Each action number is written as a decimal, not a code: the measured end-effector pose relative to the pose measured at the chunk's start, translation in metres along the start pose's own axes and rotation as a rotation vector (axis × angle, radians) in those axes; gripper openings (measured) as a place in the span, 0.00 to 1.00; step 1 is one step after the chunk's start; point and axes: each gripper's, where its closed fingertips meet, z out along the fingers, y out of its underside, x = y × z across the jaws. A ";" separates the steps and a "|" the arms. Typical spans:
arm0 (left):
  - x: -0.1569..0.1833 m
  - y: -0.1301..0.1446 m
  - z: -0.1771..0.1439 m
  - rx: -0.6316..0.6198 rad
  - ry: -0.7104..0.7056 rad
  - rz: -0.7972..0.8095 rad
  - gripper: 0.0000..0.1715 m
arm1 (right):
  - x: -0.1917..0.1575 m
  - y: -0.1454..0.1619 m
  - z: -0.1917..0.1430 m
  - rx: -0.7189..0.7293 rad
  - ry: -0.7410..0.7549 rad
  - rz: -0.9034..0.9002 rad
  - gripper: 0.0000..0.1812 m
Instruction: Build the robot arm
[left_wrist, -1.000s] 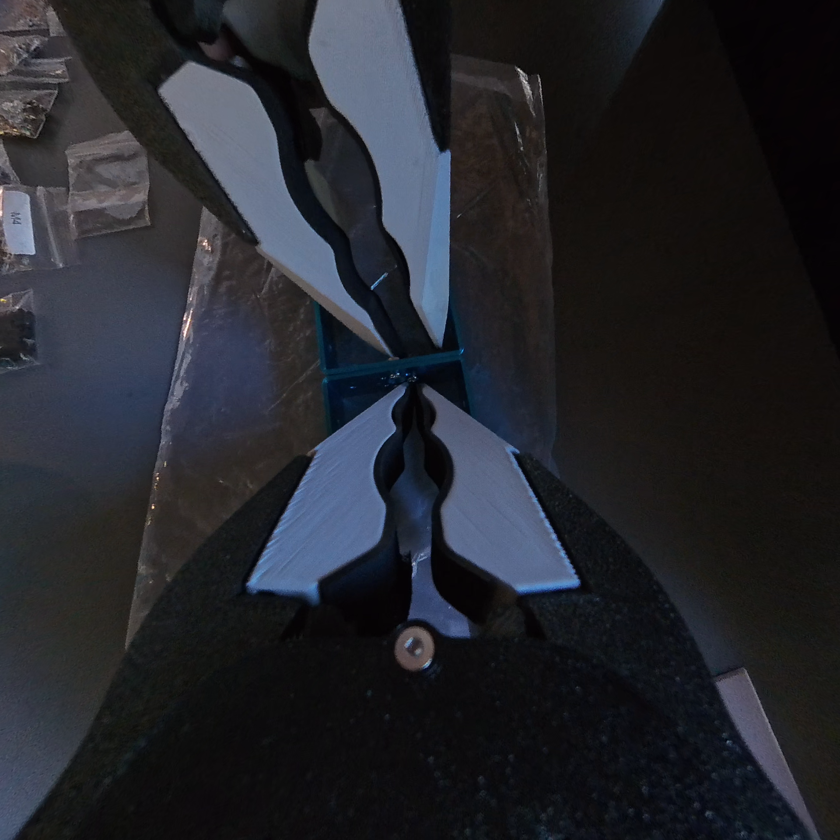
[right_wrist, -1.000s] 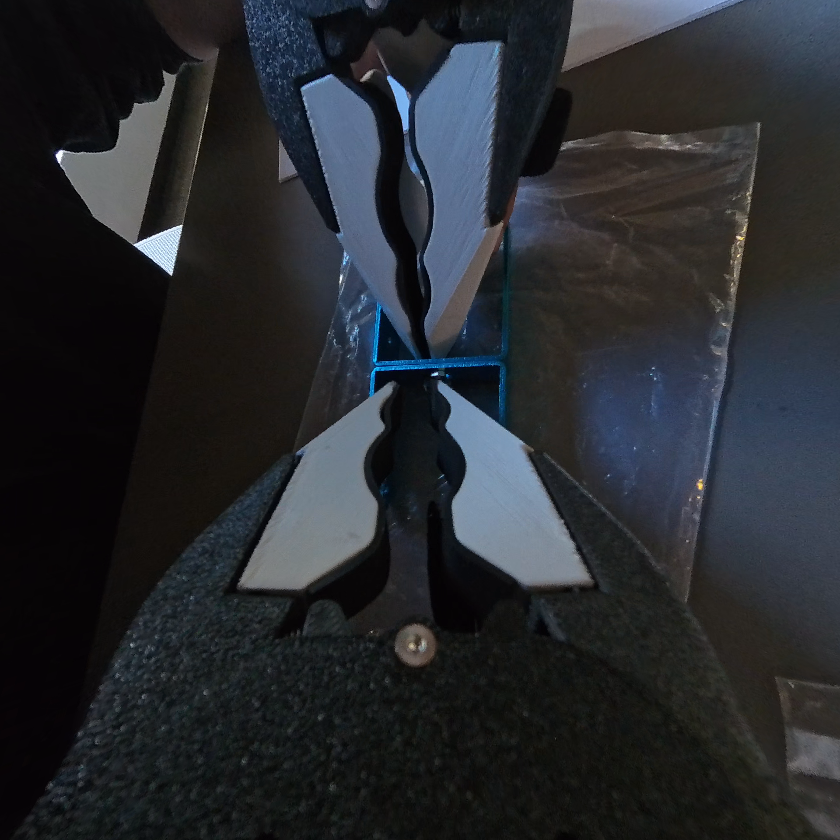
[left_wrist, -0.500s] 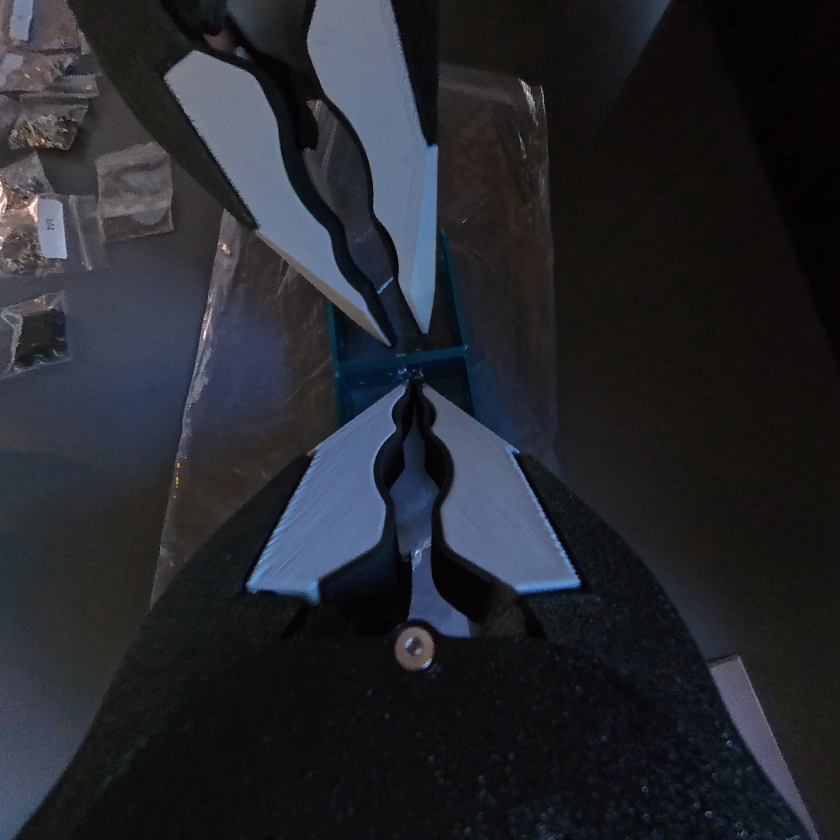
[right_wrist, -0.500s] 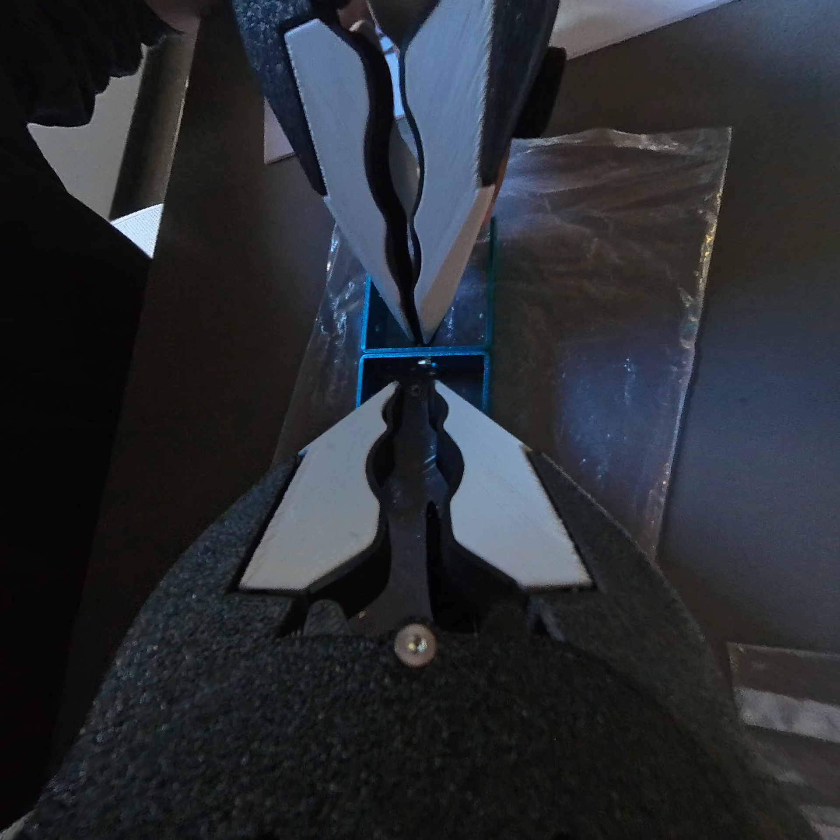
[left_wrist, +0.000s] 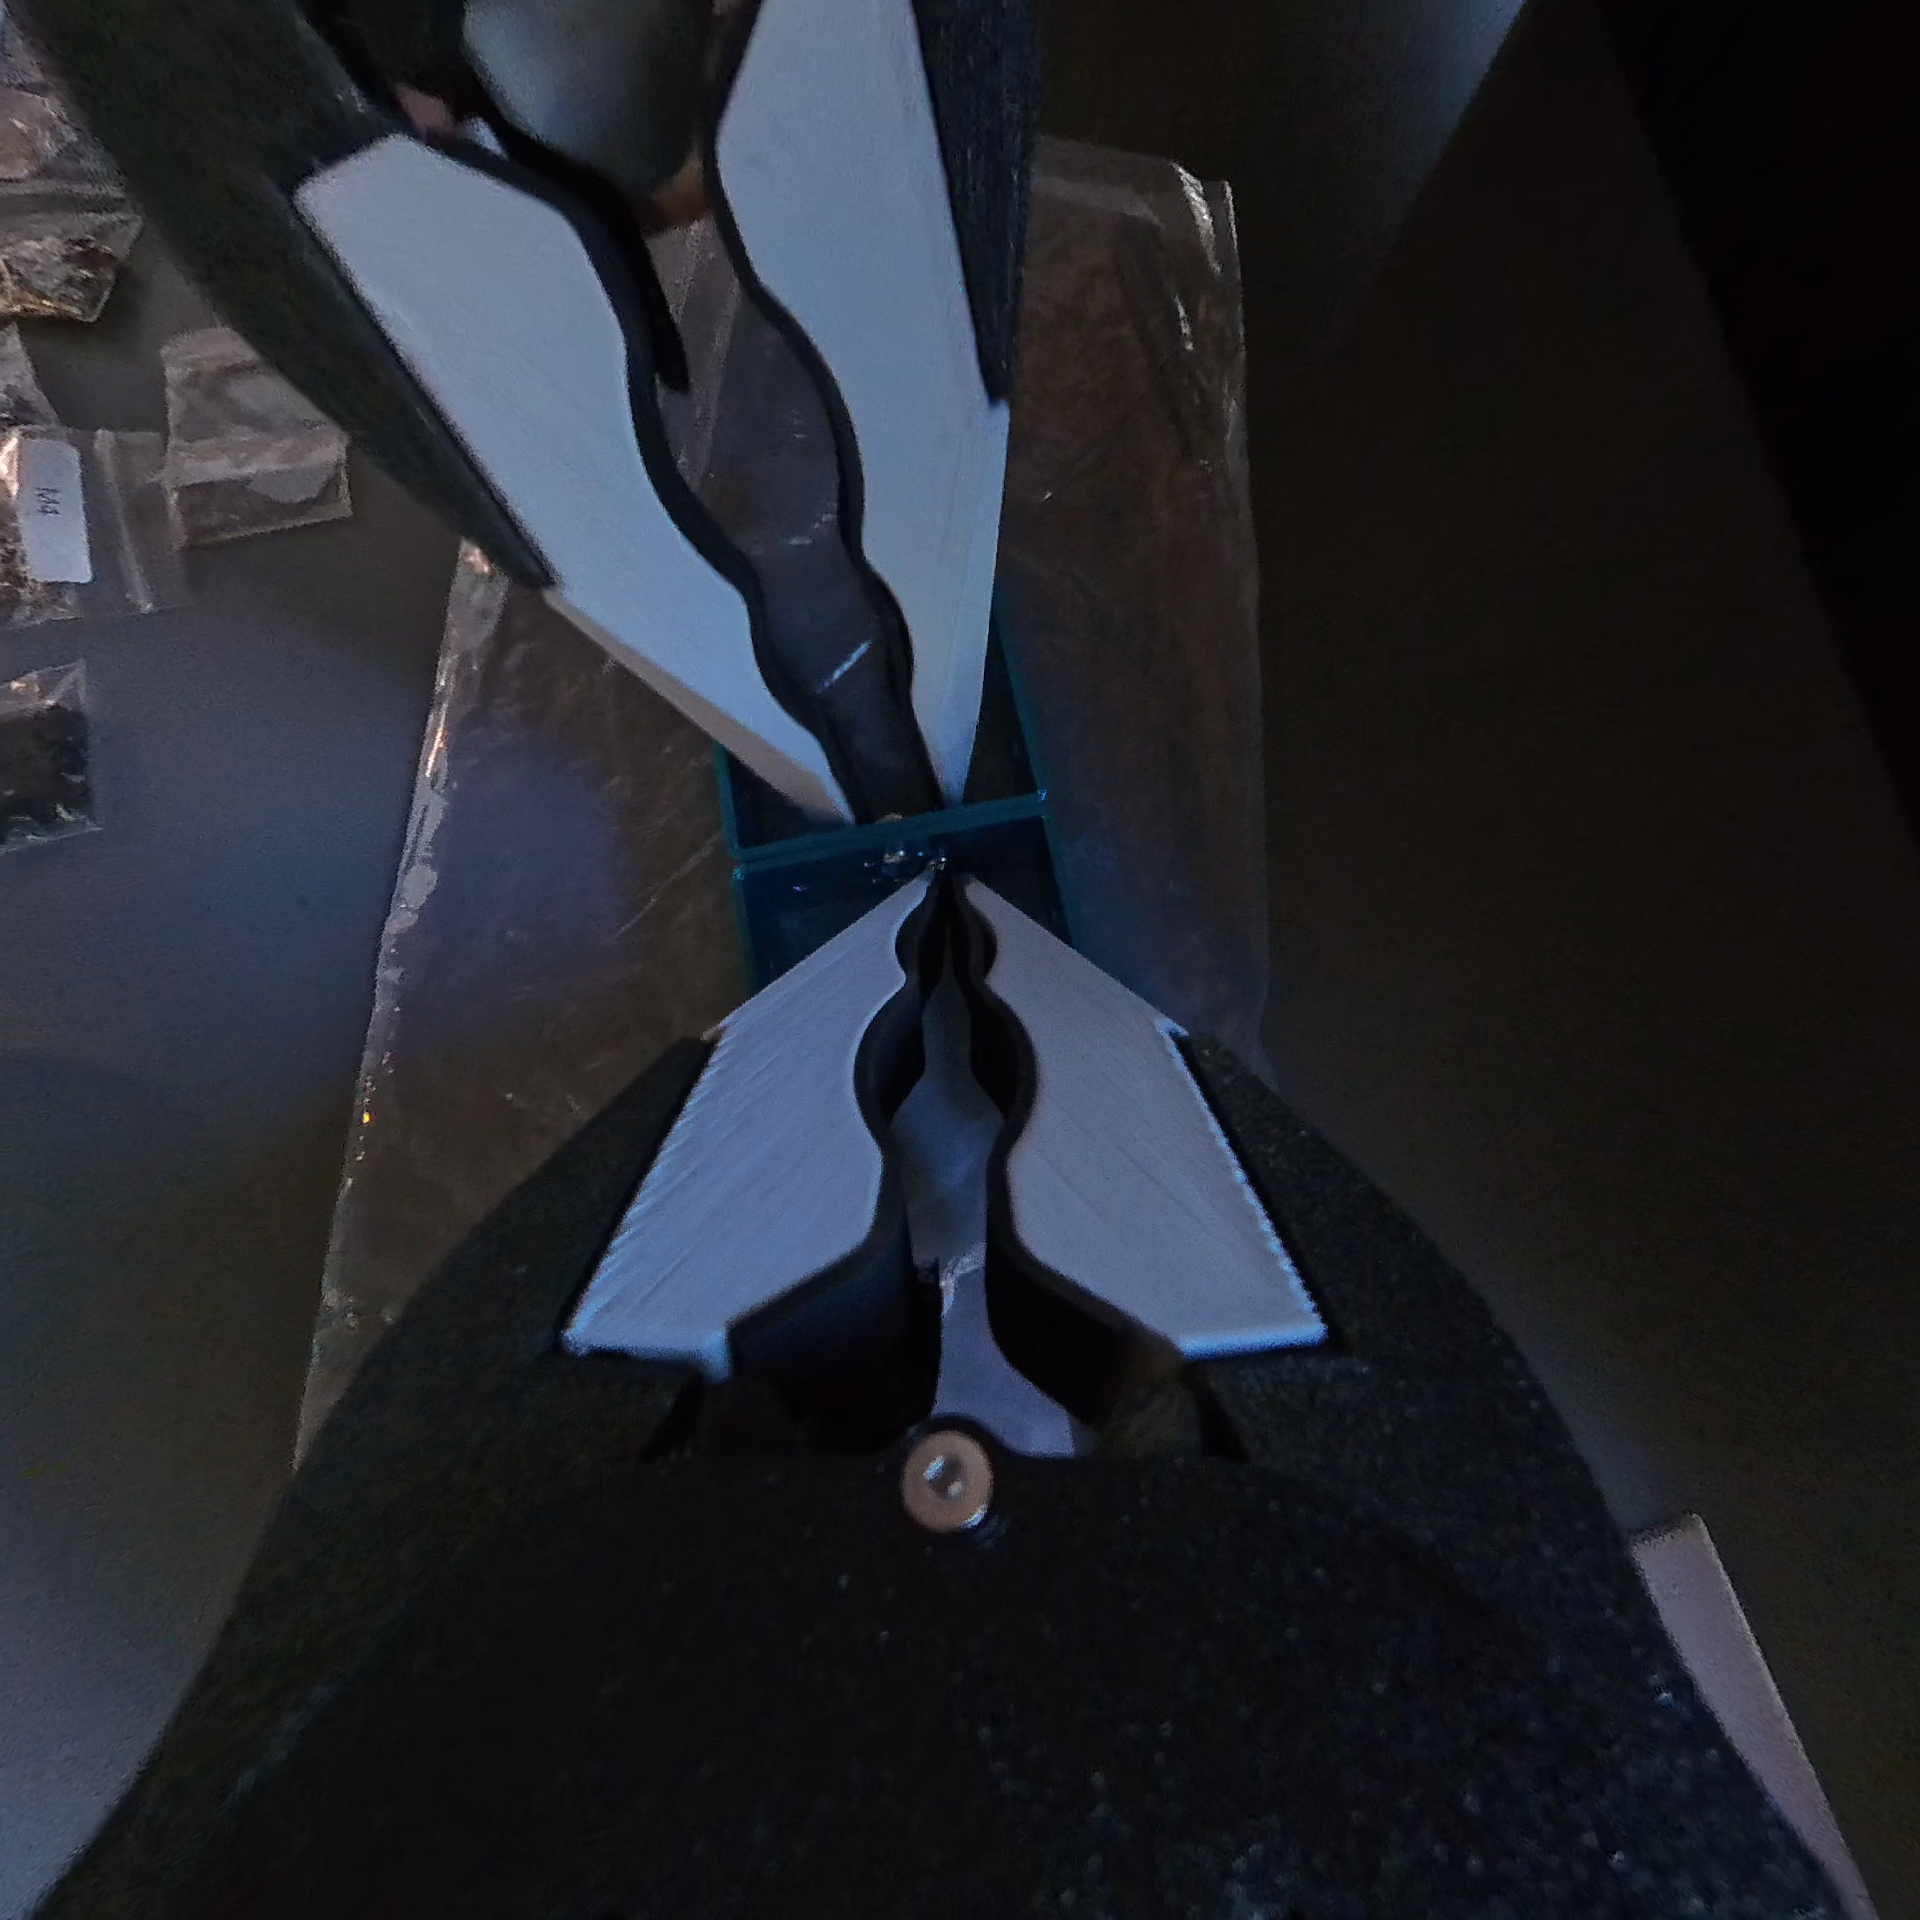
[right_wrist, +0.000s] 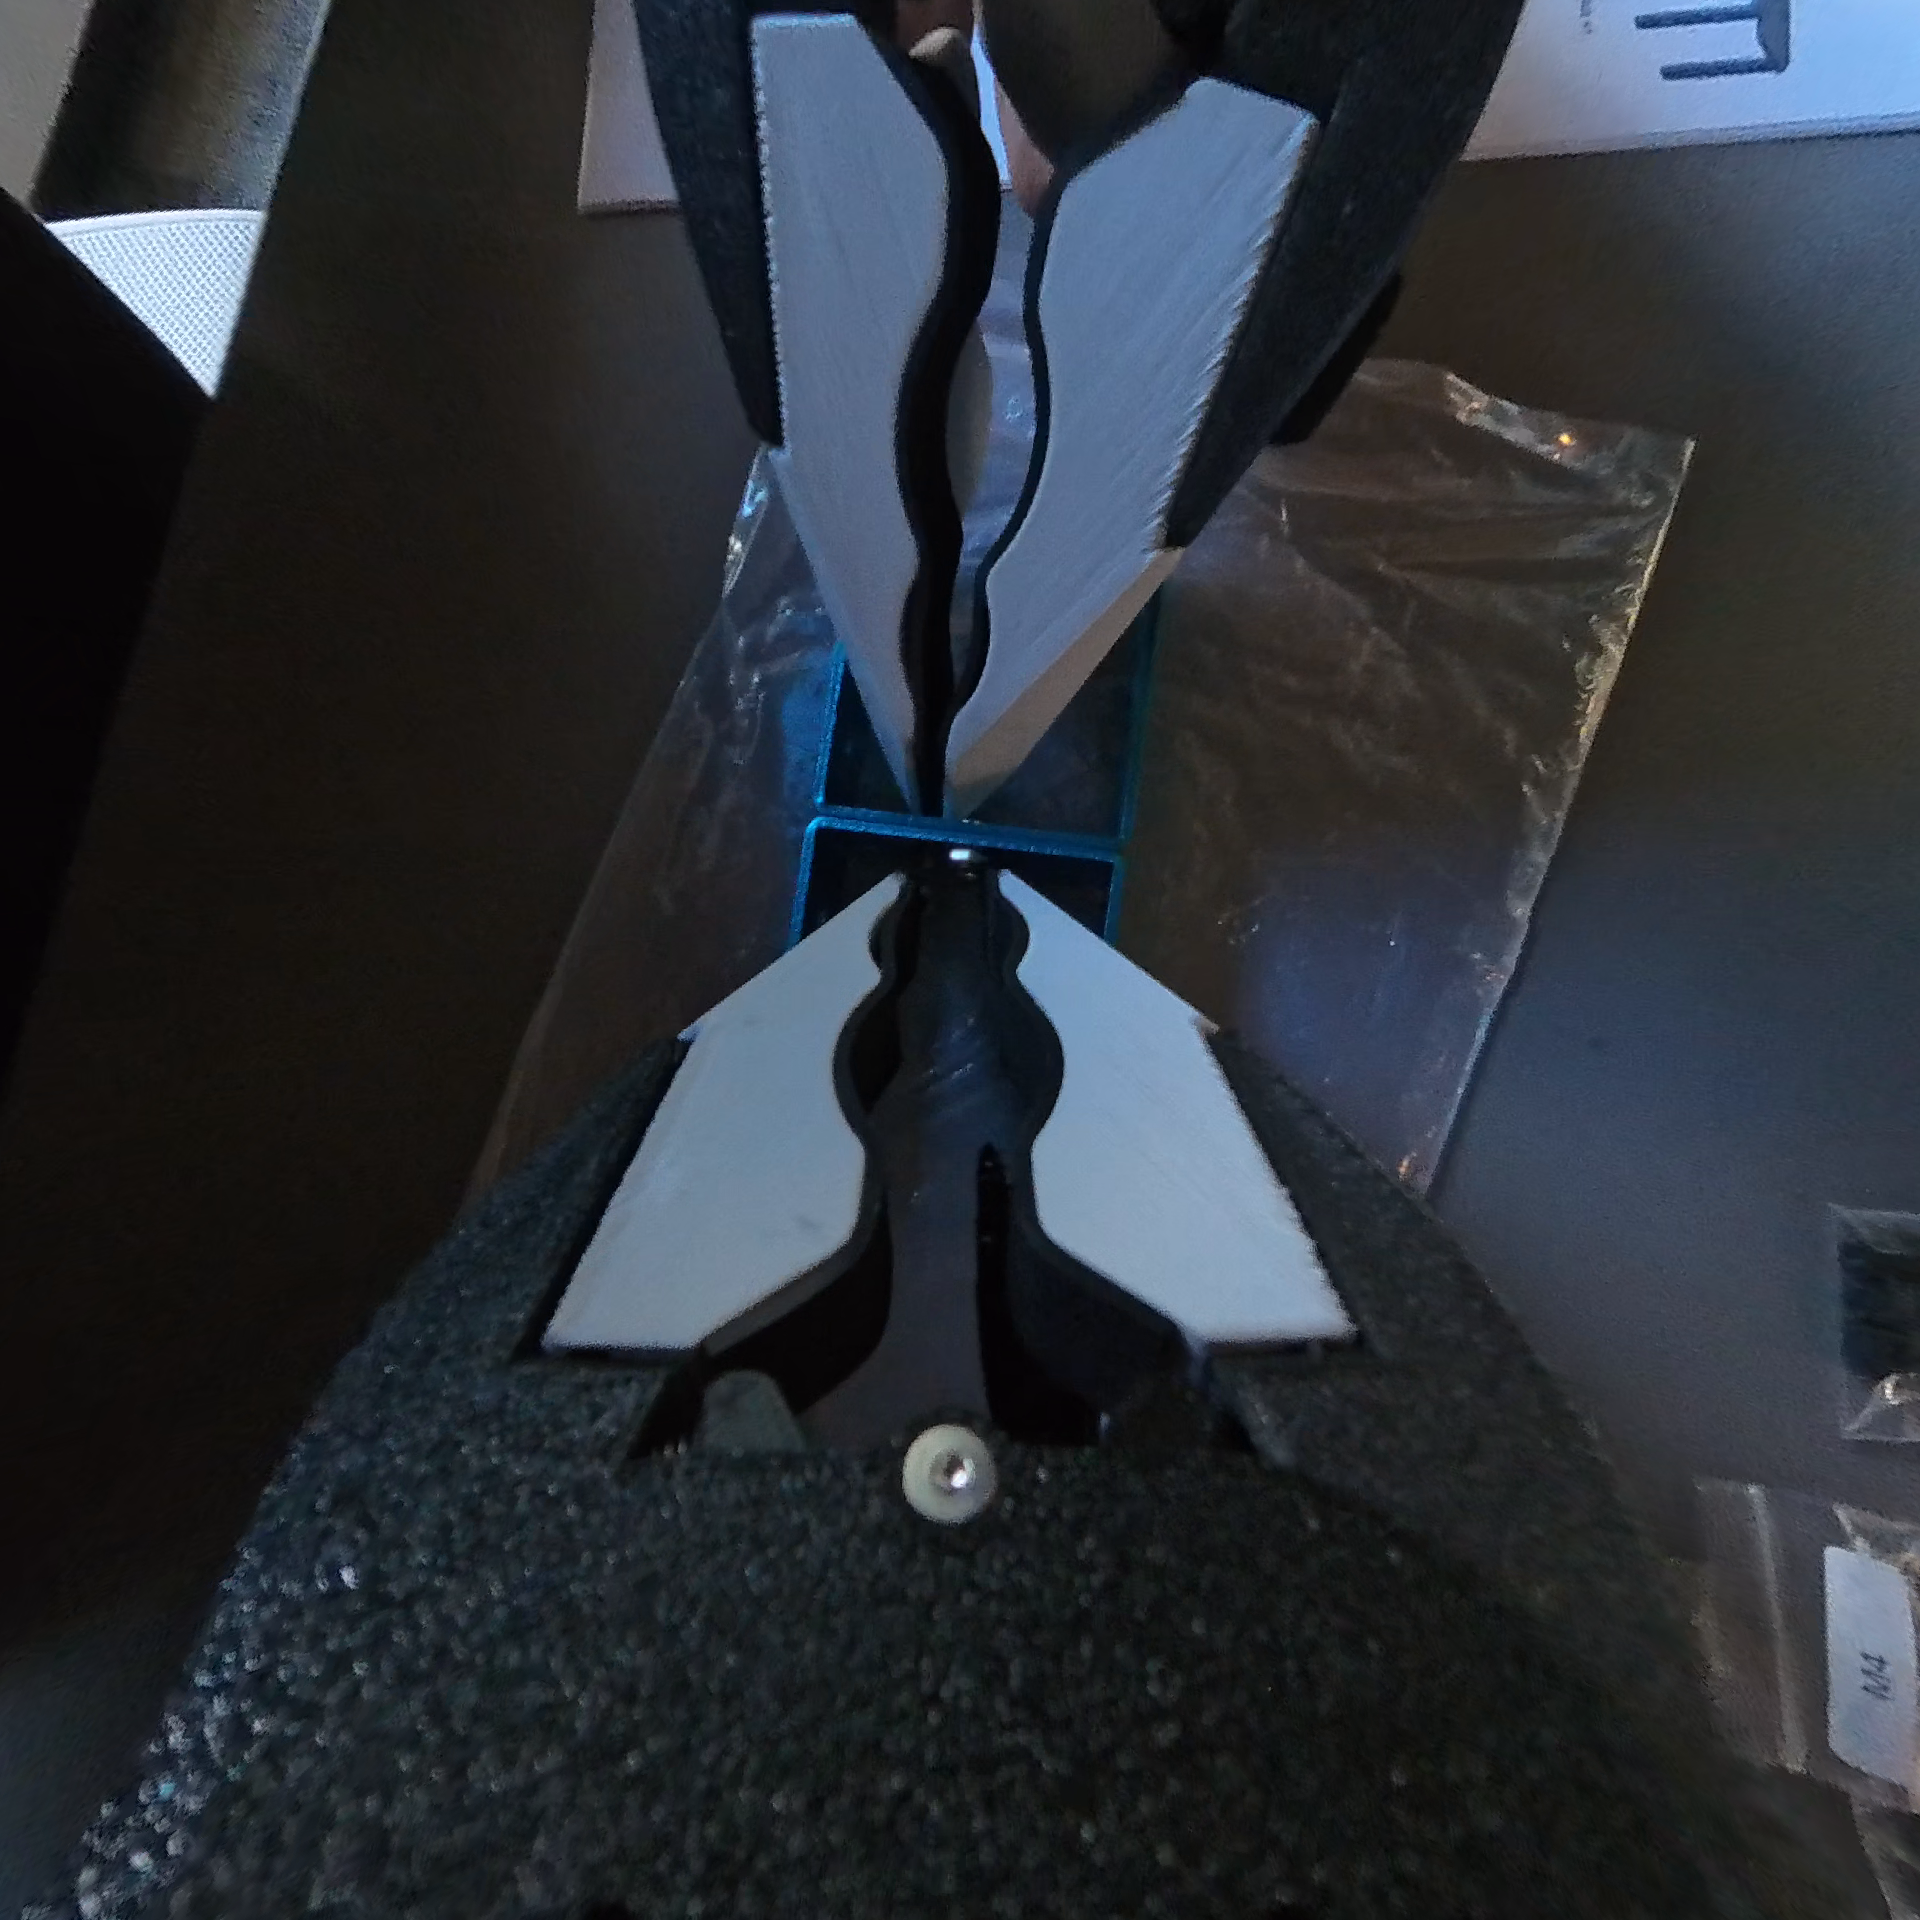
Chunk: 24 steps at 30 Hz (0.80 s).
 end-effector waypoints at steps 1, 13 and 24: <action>0.000 0.000 -0.001 -0.004 -0.003 0.003 0.00 | -0.001 0.001 -0.003 -0.003 -0.003 -0.002 0.06; -0.015 -0.012 -0.022 0.093 -0.068 -0.057 0.18 | -0.008 0.009 0.000 -0.031 -0.015 -0.060 0.05; -0.025 -0.009 -0.021 0.096 -0.096 -0.097 0.20 | -0.006 0.006 0.006 -0.005 -0.020 -0.040 0.05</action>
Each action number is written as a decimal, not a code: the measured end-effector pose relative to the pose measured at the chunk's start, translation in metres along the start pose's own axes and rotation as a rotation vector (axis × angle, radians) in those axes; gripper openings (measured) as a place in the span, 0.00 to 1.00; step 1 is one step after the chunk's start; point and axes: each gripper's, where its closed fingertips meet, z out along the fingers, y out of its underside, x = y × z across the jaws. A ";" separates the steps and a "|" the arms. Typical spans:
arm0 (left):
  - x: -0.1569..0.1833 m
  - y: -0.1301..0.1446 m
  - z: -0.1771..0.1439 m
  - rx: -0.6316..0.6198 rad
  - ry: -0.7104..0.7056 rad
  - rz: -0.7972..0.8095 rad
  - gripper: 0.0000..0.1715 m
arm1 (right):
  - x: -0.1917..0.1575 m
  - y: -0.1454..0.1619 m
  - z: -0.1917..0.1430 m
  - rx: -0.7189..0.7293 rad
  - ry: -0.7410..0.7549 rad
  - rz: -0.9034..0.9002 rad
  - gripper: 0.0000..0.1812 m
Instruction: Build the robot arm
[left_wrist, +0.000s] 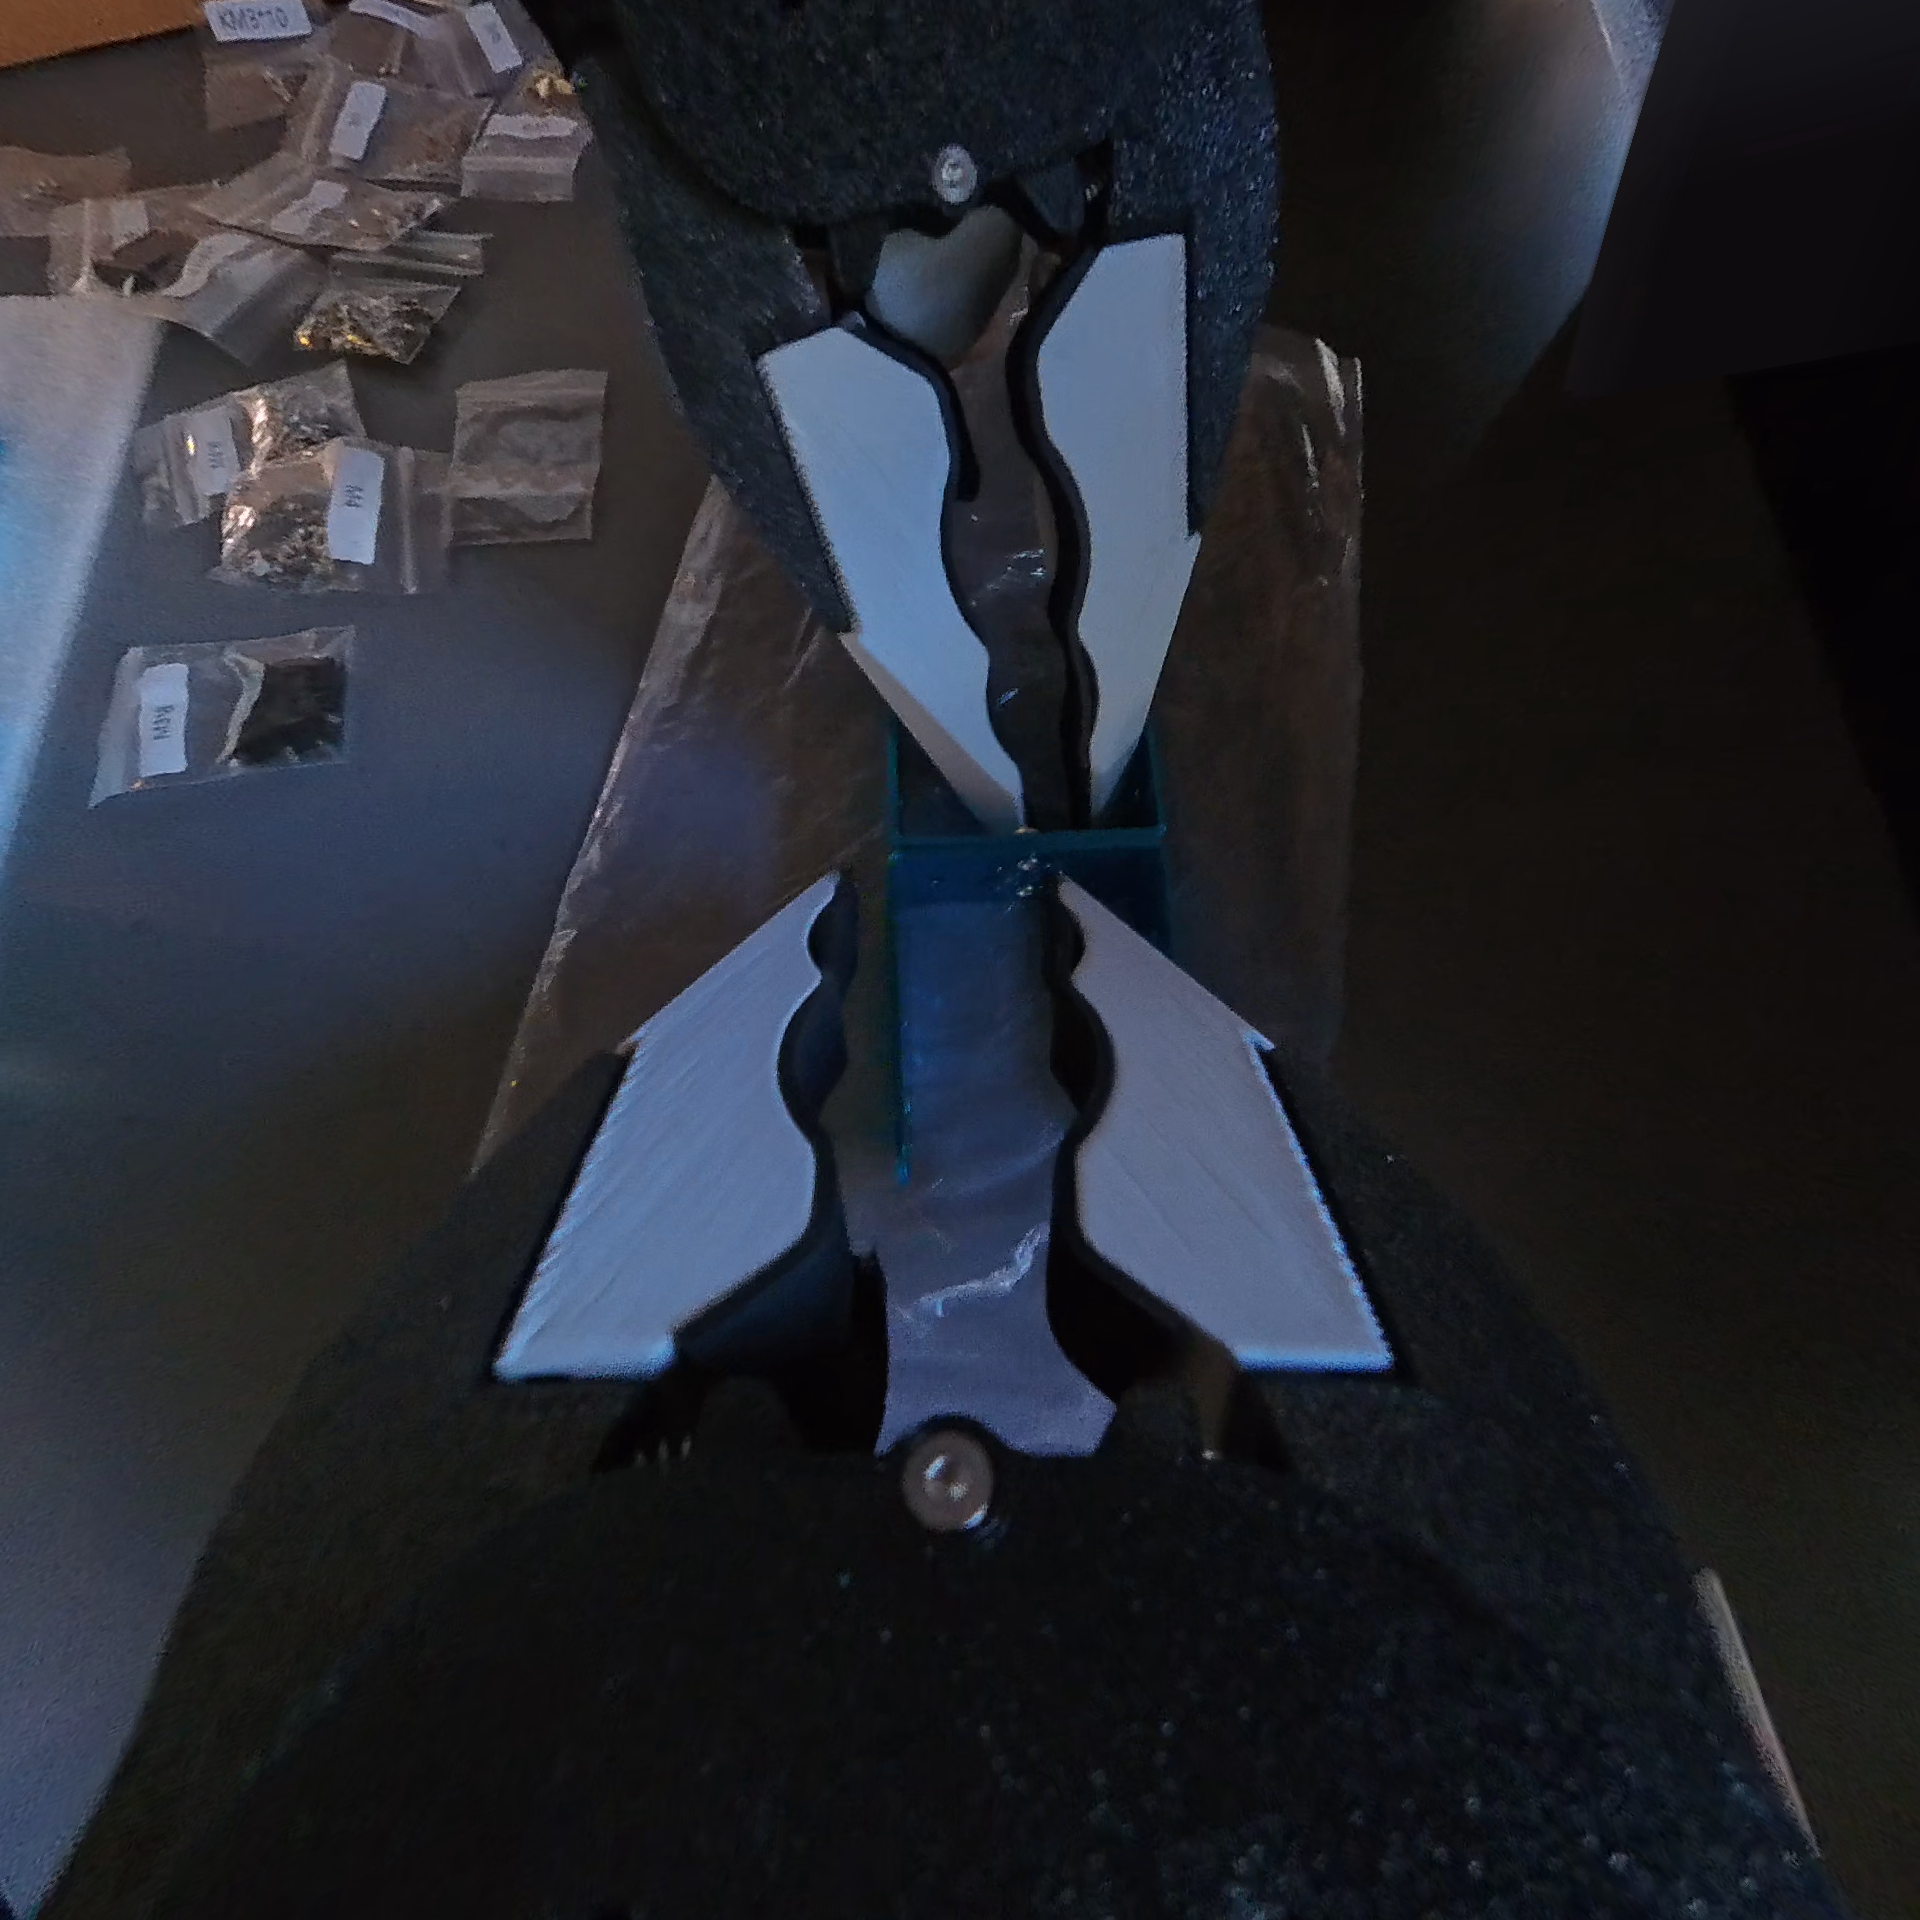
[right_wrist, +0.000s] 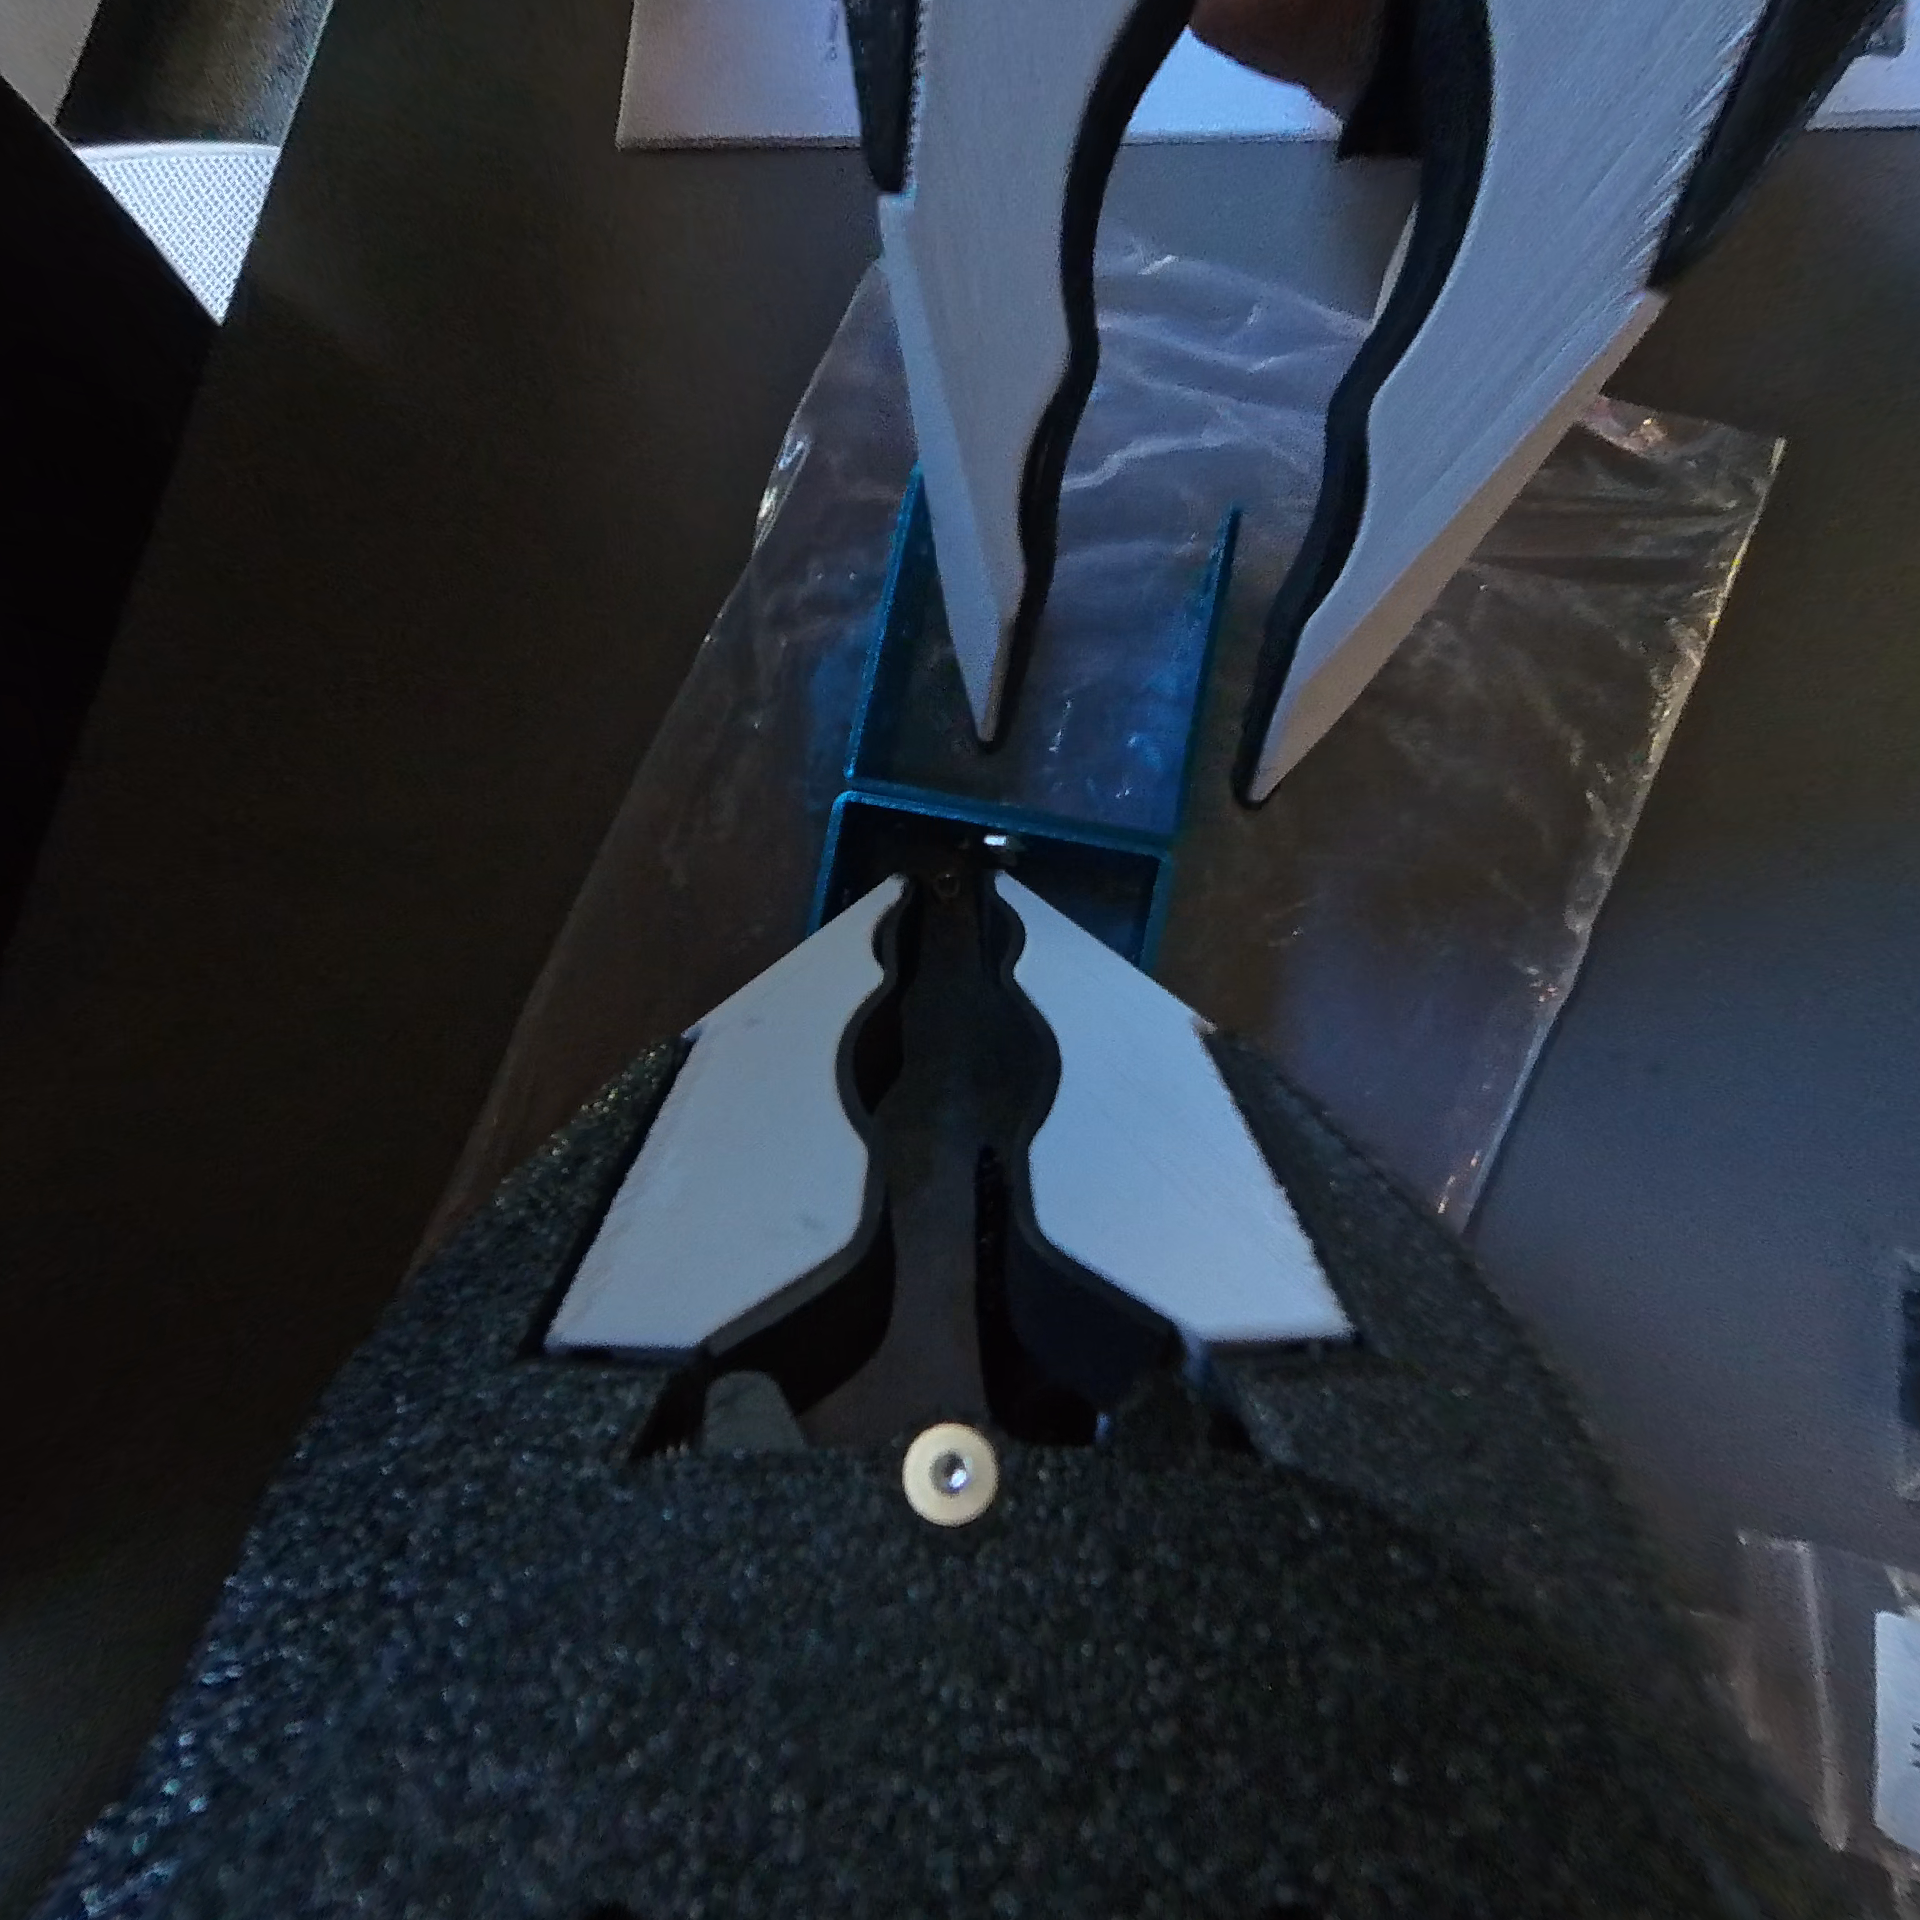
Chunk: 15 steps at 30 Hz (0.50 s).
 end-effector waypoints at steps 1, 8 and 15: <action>-0.001 0.001 0.000 -0.003 0.000 -0.003 0.20 | 0.000 0.000 0.000 0.001 0.002 0.000 0.05; -0.003 0.018 0.006 -0.090 -0.006 0.015 0.13 | -0.002 -0.001 0.001 0.005 0.026 -0.058 0.02; -0.010 0.026 0.002 -0.130 -0.030 0.043 0.01 | 0.001 -0.005 -0.009 0.105 -0.023 0.031 0.01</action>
